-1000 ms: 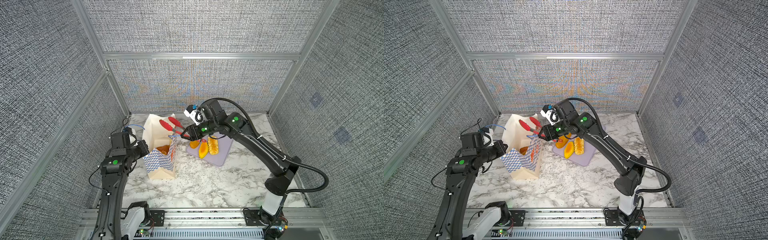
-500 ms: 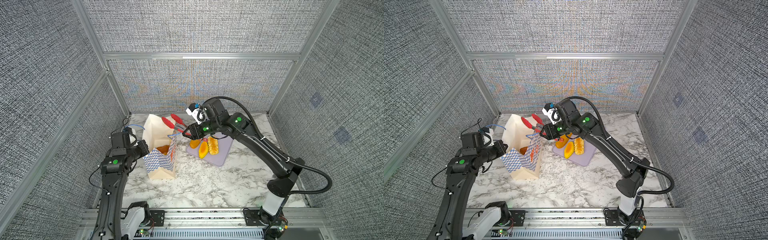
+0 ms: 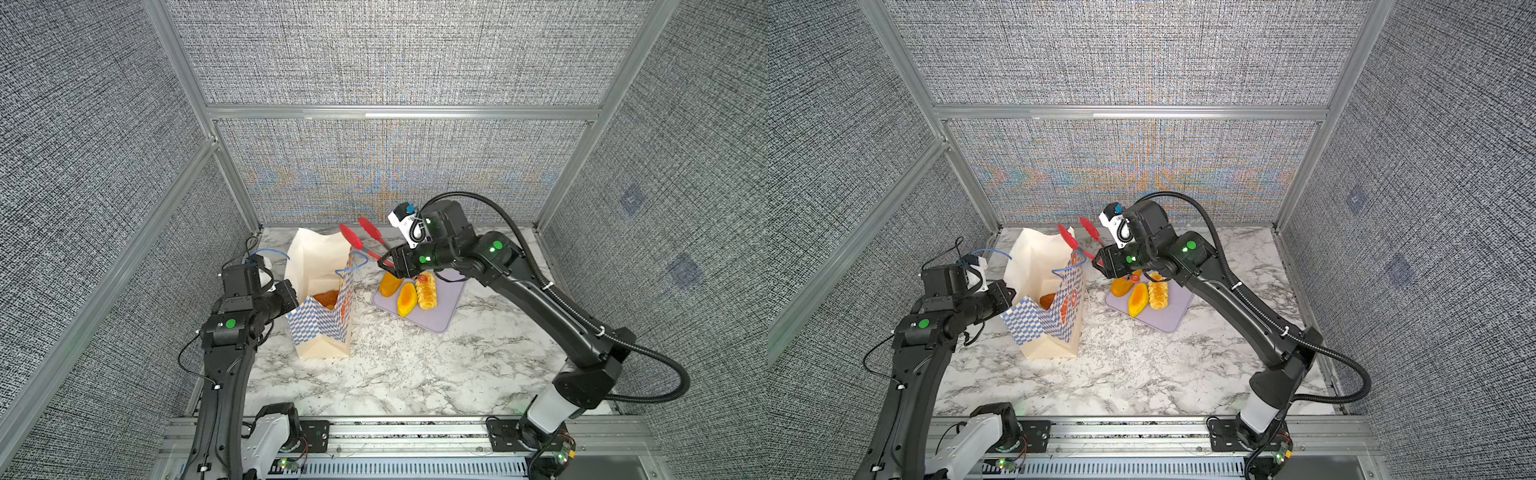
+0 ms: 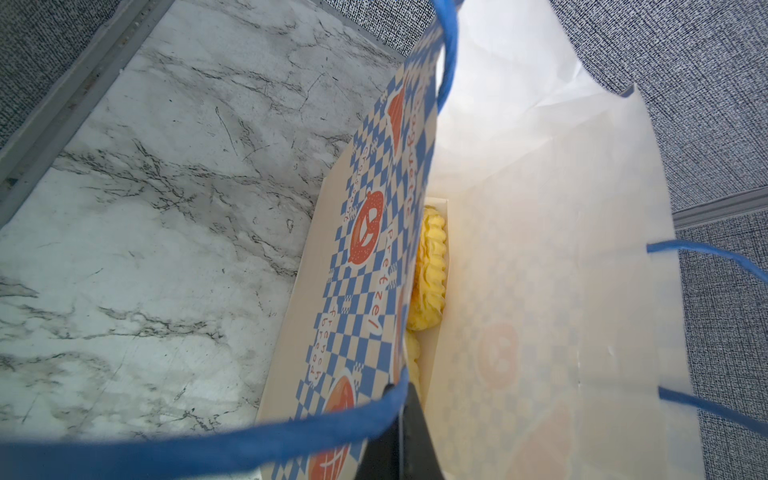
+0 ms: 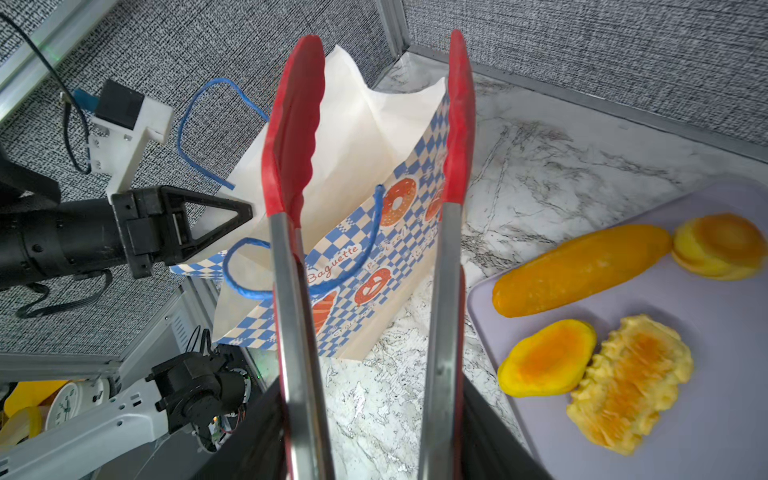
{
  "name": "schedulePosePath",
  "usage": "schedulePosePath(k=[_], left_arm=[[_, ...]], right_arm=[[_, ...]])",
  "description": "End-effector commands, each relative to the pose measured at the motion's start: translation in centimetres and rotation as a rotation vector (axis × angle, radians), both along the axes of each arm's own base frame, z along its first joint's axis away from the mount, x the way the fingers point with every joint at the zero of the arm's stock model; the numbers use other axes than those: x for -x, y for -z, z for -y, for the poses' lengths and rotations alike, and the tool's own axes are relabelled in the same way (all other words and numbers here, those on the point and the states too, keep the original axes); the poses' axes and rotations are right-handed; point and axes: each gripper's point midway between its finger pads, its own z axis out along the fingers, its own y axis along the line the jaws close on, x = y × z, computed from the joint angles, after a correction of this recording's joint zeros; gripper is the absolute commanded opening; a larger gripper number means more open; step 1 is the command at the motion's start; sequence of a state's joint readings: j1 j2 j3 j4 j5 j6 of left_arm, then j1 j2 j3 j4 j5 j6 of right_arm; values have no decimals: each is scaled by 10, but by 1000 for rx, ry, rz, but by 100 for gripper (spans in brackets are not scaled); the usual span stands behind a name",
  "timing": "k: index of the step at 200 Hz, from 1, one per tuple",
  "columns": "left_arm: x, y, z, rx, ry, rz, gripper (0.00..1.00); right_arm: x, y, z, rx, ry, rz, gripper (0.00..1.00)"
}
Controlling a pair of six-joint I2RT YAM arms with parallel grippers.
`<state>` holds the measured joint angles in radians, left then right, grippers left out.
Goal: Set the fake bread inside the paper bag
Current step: 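Move the empty tongs with the right gripper back over the tray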
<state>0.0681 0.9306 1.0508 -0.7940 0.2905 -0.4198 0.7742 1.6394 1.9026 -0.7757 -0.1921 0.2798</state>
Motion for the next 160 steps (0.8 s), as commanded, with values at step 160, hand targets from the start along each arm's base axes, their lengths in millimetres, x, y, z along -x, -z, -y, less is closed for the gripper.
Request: schedulePosePath(k=[160], left_arm=[[-2, -6, 0, 0, 1, 24, 4]], right_arm=[[-37, 63, 109, 0, 338, -180, 58]])
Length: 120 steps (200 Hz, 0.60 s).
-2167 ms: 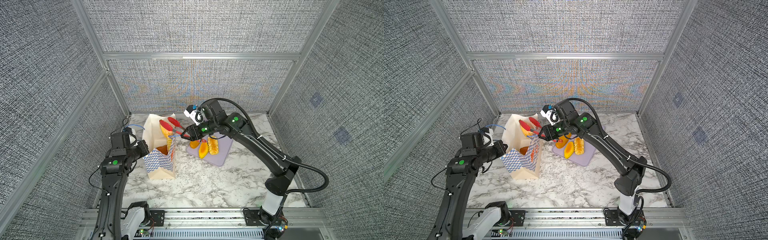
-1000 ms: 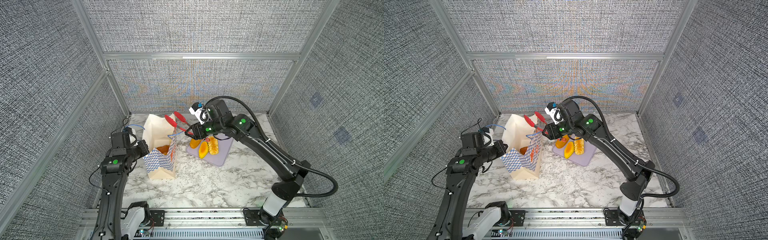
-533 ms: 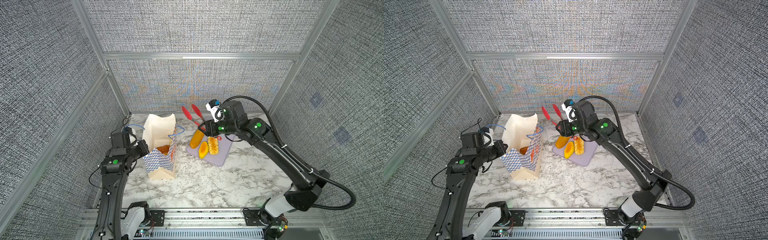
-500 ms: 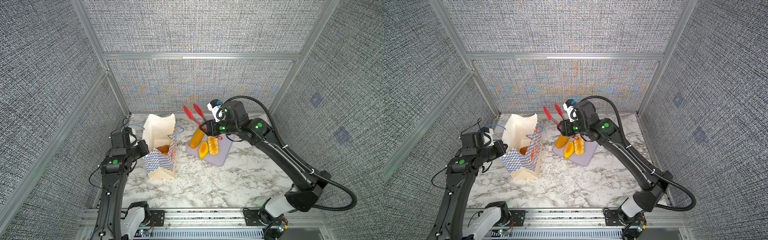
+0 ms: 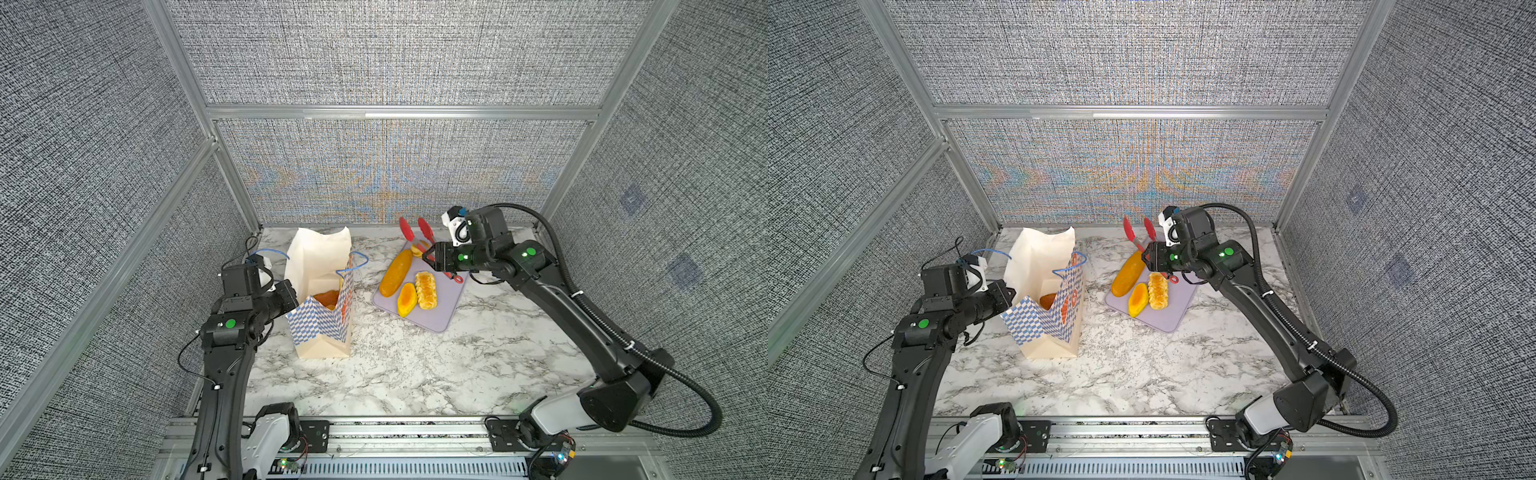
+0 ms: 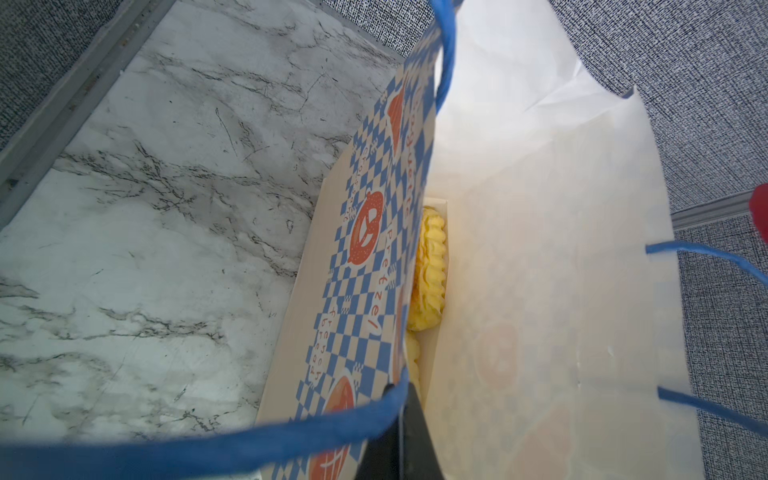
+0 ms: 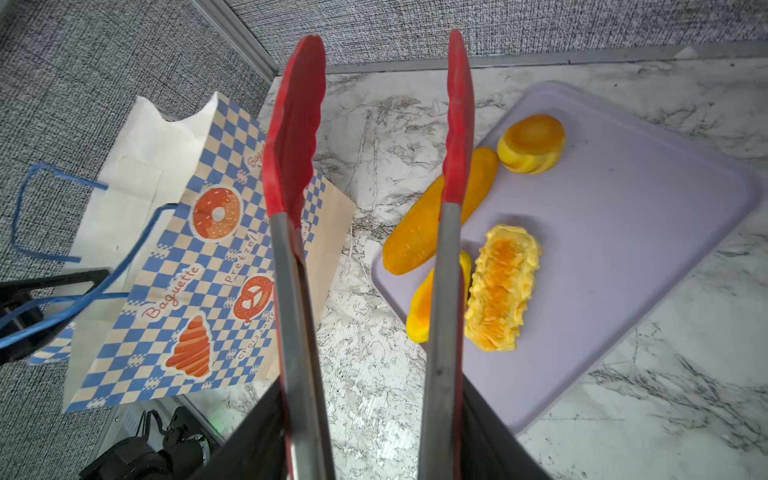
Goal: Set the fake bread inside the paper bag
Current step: 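Move the empty tongs with the right gripper back over the tray, then lower the open tongs around the ridged yellow pastry on the tray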
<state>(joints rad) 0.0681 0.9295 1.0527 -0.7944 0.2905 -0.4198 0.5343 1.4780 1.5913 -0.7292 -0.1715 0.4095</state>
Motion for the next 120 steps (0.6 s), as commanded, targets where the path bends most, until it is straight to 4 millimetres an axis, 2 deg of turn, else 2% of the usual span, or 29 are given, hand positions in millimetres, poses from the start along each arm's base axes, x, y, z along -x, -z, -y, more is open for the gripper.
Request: schedulePosePath(k=[1, 41, 120], left_arm=[[-2, -5, 0, -1, 2, 21, 4], [-1, -5, 0, -4, 2, 20, 4], [0, -4, 0, 0, 2, 19, 3]], right_arm=[[2, 8, 3, -10, 7, -23, 58], [6, 41, 13, 27, 26, -92, 57], [14, 91, 24, 98, 47, -208, 58]])
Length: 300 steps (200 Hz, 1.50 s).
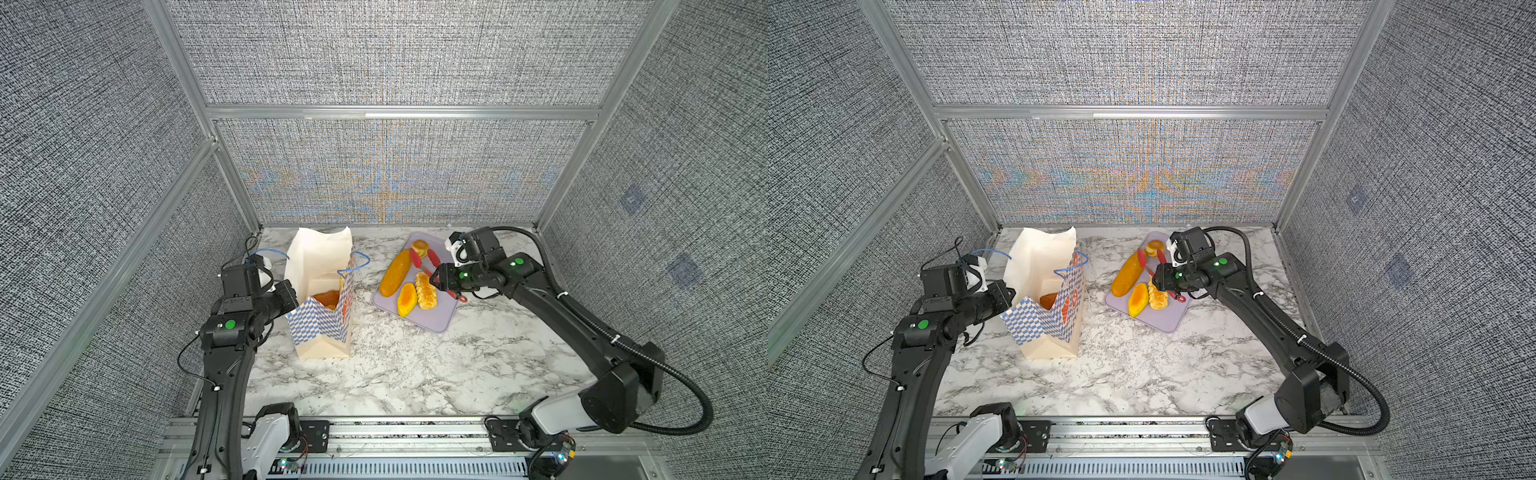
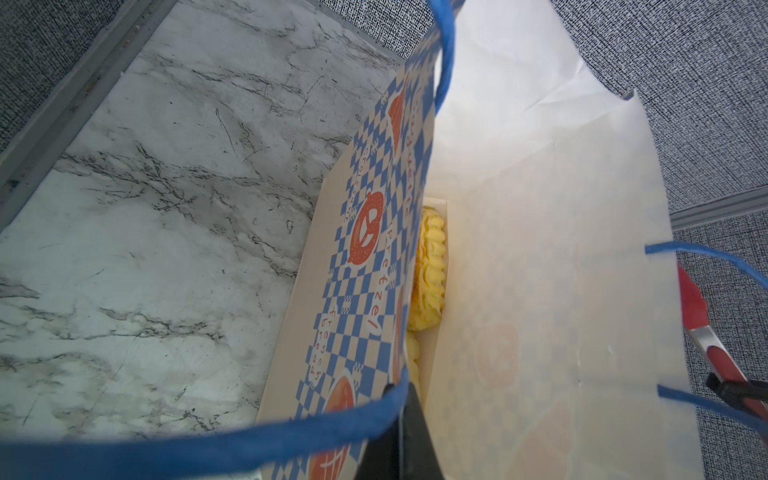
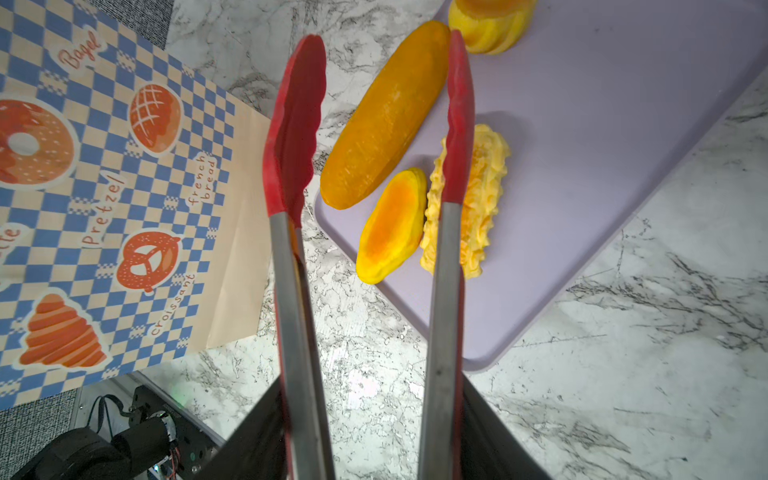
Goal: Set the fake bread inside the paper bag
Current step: 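Lower the open tongs around the ridged yellow pastry on the tray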
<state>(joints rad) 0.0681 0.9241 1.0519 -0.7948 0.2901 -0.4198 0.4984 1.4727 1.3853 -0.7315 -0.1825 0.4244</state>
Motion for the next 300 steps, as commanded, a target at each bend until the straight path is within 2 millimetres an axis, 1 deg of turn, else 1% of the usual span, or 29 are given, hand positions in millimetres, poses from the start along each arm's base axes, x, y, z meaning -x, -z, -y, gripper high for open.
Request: schedulePosePath(k=[1, 53, 122, 182, 246, 300], left_arm=[[-1, -2, 0, 1, 2, 15, 4], [1, -5, 0, -6, 5, 20, 4], [0, -5, 0, -5, 7, 21, 4], [-1, -2, 1, -2, 8, 15, 4], [-3, 0, 0, -2, 8, 9, 4], [-4, 3, 0, 0, 8, 4, 4]], right_arm=[[0, 9, 2, 13, 8, -22, 58], [4, 37, 6, 49, 18, -86, 60], [2, 64, 14, 110, 33, -136, 61], [-6, 75, 13, 136, 38, -151, 64], [-16, 82, 11, 155, 45, -158, 65], [-25, 92, 11, 188, 63, -170, 66]])
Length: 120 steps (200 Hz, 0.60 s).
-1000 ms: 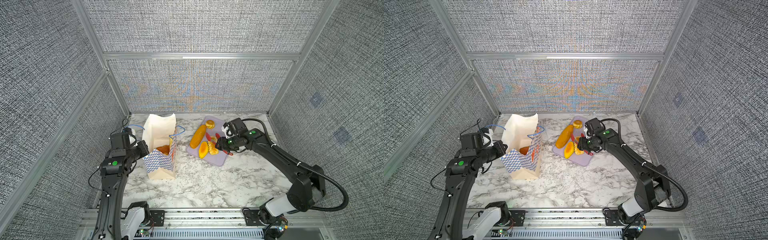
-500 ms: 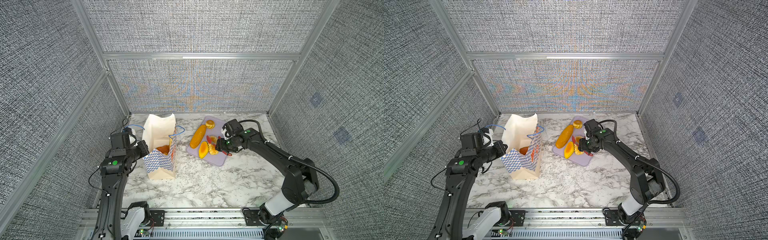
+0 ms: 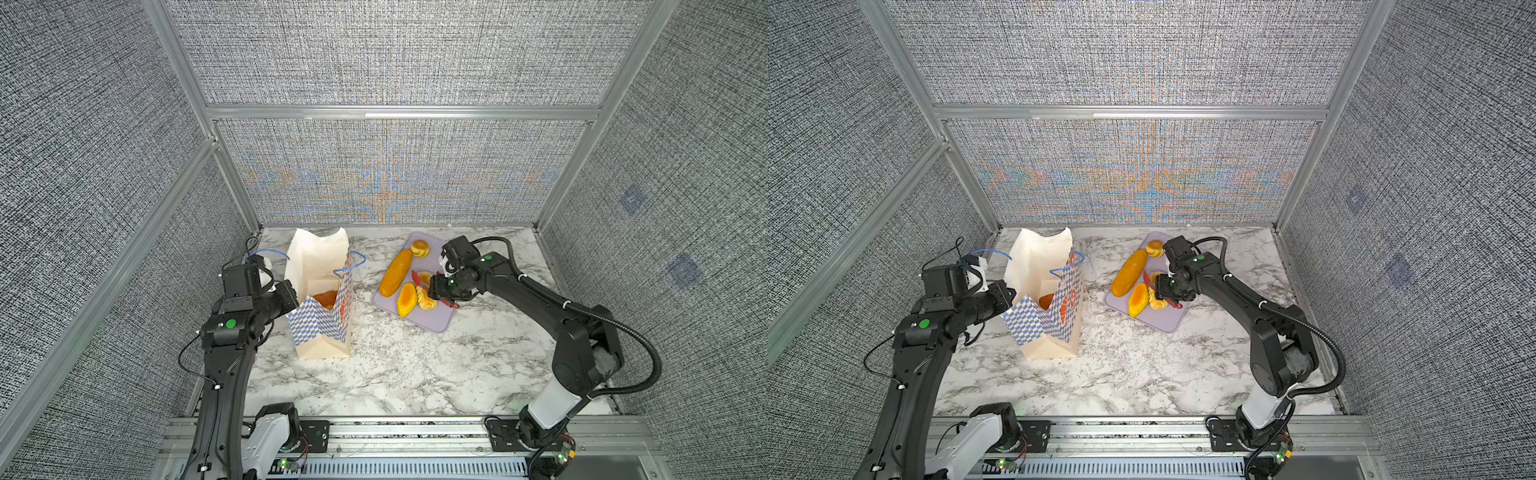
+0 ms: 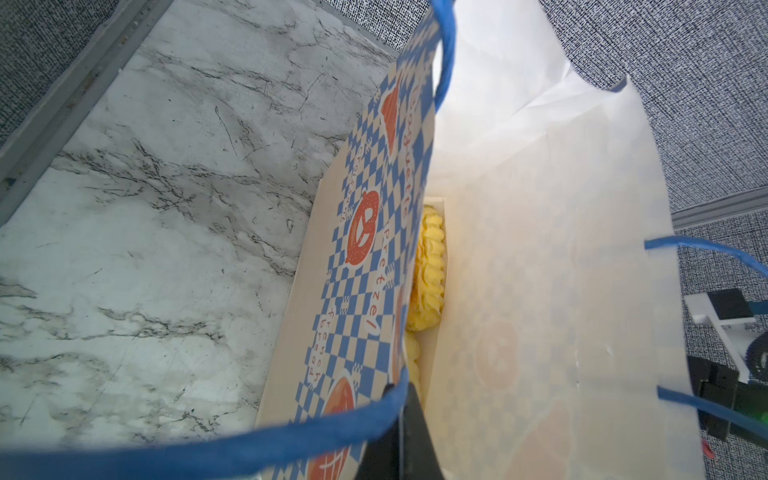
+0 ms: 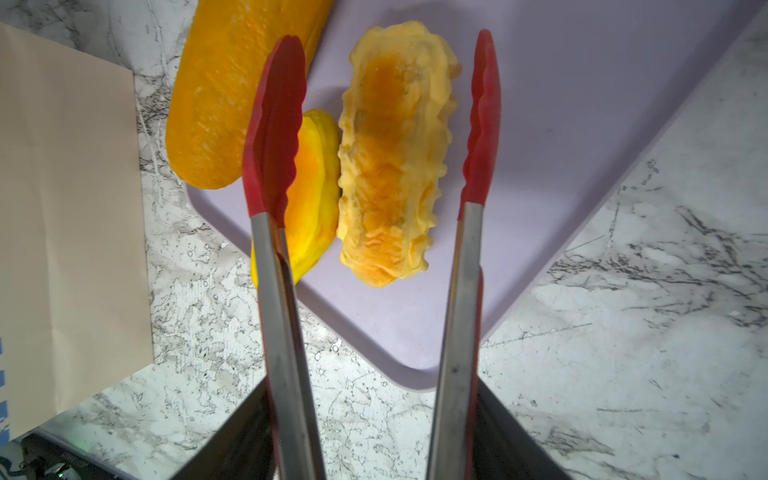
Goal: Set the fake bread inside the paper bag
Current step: 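Lower the open tongs around the ridged yellow pastry on the tray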
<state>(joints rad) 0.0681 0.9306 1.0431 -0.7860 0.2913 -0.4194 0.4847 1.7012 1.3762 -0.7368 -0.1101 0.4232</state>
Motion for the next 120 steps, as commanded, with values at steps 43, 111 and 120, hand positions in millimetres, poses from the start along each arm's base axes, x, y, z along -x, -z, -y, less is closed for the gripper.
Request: schedulePosePath(k=[43, 111, 120], left_arm=[[-3, 0, 0, -2, 9, 8, 4], [-3, 1, 0, -2, 7, 6, 4], [-3, 0, 0, -2, 7, 8, 4]], right_arm=[[-8, 8, 0, 33, 12, 3, 66], [-8, 18, 0, 44, 14, -13, 61], [-8, 18, 1, 45, 17, -14, 60]])
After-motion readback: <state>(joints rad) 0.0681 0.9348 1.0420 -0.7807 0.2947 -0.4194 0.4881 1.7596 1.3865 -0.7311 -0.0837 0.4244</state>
